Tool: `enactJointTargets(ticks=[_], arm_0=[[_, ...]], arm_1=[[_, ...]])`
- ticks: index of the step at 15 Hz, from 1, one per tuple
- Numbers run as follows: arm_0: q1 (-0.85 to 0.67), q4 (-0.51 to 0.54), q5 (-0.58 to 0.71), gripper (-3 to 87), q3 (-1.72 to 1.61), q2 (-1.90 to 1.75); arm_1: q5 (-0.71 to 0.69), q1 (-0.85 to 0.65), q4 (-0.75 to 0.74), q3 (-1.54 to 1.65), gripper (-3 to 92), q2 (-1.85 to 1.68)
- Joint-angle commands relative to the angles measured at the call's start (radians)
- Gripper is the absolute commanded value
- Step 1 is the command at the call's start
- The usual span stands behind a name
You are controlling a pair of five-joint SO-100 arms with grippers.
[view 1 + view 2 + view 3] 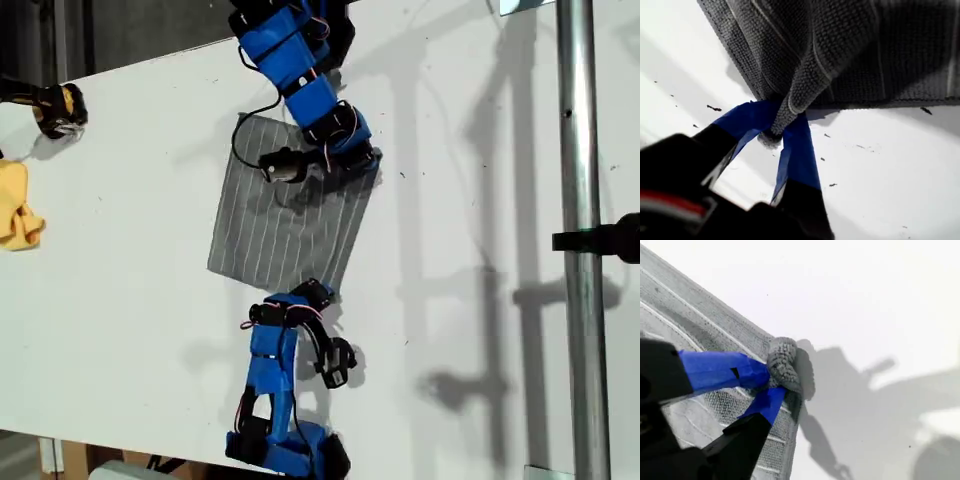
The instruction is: Grasp corners of a towel and fold twice.
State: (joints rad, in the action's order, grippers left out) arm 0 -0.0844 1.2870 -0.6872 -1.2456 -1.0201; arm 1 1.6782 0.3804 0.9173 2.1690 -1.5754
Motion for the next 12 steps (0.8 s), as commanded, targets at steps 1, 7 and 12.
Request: enactJointTargets(ticks=[1,7,12], arm_0=[[0.012,0.029,0.0,-2.8,0.041,-0.051],[0.078,0.046,0.038,-2.8,0.095,-0.215],[0.106,0.035,0.066,-2.8,0.02,-0.402]], arm_1=[[-0.012,-0.012,0.008,-0.023,-0.2,-0.018],[-0.08,0.008,0.276,-0.245,-0.2,-0.133],[-0.242,0.034,0.408,-0.538,-0.2,-0.127]])
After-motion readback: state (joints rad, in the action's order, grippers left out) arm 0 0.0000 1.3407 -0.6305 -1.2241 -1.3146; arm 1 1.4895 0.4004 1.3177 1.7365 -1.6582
